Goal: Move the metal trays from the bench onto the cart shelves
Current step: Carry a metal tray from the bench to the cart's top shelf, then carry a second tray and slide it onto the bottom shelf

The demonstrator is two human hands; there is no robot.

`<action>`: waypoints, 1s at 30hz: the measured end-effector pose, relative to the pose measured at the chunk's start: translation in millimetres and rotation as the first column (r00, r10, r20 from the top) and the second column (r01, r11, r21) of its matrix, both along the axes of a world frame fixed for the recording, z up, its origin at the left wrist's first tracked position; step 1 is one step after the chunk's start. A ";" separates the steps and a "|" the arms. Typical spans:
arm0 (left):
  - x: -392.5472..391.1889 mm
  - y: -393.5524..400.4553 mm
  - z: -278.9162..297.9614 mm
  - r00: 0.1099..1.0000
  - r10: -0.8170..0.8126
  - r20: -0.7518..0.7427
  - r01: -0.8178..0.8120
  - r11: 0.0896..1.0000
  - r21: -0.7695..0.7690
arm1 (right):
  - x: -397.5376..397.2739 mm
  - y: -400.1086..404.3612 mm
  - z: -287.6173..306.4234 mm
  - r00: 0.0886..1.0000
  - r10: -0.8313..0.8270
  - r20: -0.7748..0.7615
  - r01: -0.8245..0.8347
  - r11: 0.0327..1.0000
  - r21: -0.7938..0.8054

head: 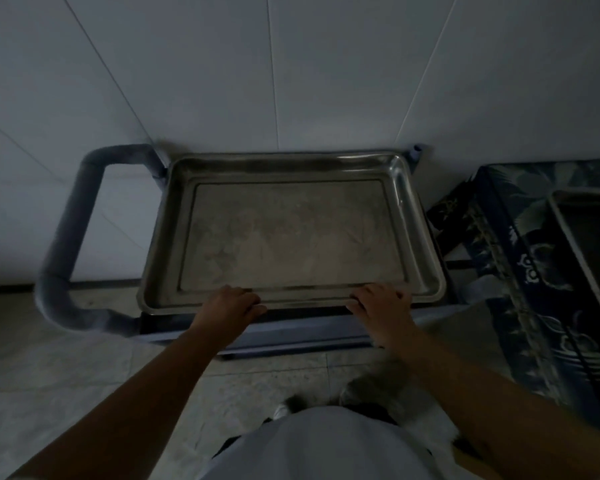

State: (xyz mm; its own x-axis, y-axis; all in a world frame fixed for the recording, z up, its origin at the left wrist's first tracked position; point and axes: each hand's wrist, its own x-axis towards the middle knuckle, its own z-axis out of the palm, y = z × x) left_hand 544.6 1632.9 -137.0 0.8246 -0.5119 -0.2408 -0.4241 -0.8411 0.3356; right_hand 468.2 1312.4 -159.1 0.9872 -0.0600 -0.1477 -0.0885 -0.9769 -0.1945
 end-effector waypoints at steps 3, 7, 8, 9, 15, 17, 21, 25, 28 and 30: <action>3.3 0.2 -7.6 0.999 0.020 0.043 -0.019 0.999 -0.026 | 11.7 -3.1 2.6 0.999 -0.021 -0.040 0.021 1.000 0.008; 4.3 3.4 -15.8 0.996 0.026 0.088 -0.026 1.000 -0.004 | 12.0 -2.2 4.1 0.999 -0.001 -0.035 -0.001 0.999 -0.054; 4.8 5.3 -17.3 0.995 0.025 0.092 -0.025 1.000 -0.004 | 10.8 -0.6 4.9 1.000 -0.002 -0.017 0.001 0.998 -0.067; 5.2 6.6 -18.7 0.995 0.021 0.095 -0.021 1.000 -0.006 | 9.6 0.9 6.3 1.000 -0.008 0.003 0.008 0.998 -0.065; 10.9 0.6 -14.8 0.997 0.073 -0.020 -0.073 0.997 0.016 | 8.8 3.1 12.5 0.989 -0.130 -0.064 0.131 0.991 0.009; 9.9 -3.8 -11.1 0.996 0.059 -0.066 -0.055 0.997 0.063 | -0.3 6.0 15.9 0.969 -0.236 -0.067 0.237 0.972 0.008; -8.9 -42.7 5.1 0.991 -0.136 -0.011 0.136 0.986 0.095 | -46.5 22.0 24.8 0.936 -0.351 0.039 0.349 0.936 0.048; -47.2 -123.2 29.0 0.896 -0.436 0.085 0.434 0.900 0.040 | -134.6 16.3 35.2 0.811 -0.582 0.059 0.579 0.813 0.063; -93.5 -193.6 47.5 0.769 -0.623 0.144 0.629 0.778 0.007 | -227.2 -9.0 45.1 0.656 -0.755 0.019 0.755 0.655 -0.029; -138.0 -243.5 57.3 0.658 -0.737 0.155 0.746 0.666 -0.003 | -300.0 -23.6 56.1 0.515 -0.857 0.009 0.857 0.515 -0.032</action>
